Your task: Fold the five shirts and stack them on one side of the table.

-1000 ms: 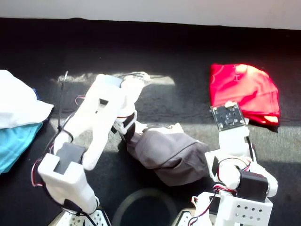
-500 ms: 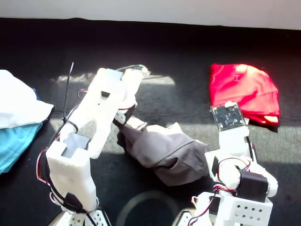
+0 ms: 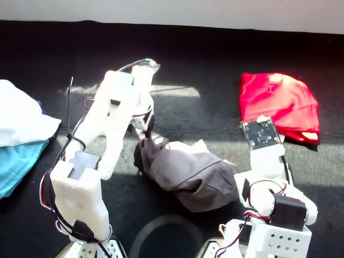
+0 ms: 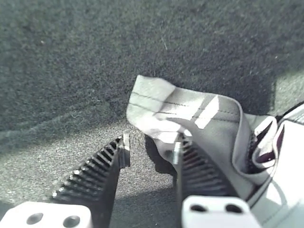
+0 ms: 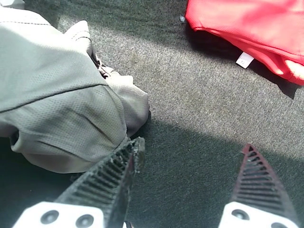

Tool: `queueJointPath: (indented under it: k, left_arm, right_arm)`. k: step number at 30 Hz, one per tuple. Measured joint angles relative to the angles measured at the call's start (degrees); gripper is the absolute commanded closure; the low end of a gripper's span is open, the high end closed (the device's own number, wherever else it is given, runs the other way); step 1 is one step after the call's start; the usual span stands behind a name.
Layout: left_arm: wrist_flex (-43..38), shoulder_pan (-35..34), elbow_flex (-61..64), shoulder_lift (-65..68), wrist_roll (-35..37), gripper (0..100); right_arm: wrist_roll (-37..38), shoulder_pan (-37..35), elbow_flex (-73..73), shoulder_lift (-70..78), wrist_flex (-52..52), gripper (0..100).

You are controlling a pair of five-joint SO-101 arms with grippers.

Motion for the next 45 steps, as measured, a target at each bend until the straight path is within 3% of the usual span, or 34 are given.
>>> queueJointPath:
  k: [12,17,23,29,34,39,45]
  left_arm:
    - [-0.88,0.0,-2.64,9.85,1.76,79]
    - [0.18,0.18,-6.68,10.73,1.85,100]
    - [3.96,-1.67,-10.55,10.73,1.93,99]
    - [11.08,-12.04,-17.32,10.81,1.41,99]
    - [18.46,-23.47,-25.76,10.81,-4.84,99]
    - [22.51,-32.53,-28.4,10.81,-10.55,99]
    - [22.77,-41.05,-19.96,10.29,-19.96,99]
  right_arm:
    - [0.0,0.0,0.0,0.0,0.0,69.4]
    - [0.0,0.0,0.0,0.0,0.0,69.4]
    - [0.0,0.0,0.0,0.0,0.0,69.4]
    - [0.0,0.0,0.0,0.0,0.0,69.4]
    - [-0.09,0.0,0.0,1.32,-1.58,69.4]
    - [-6.24,-0.53,-1.67,12.31,-6.95,69.4]
    - [-14.07,-12.13,-15.82,29.01,-8.09,69.3]
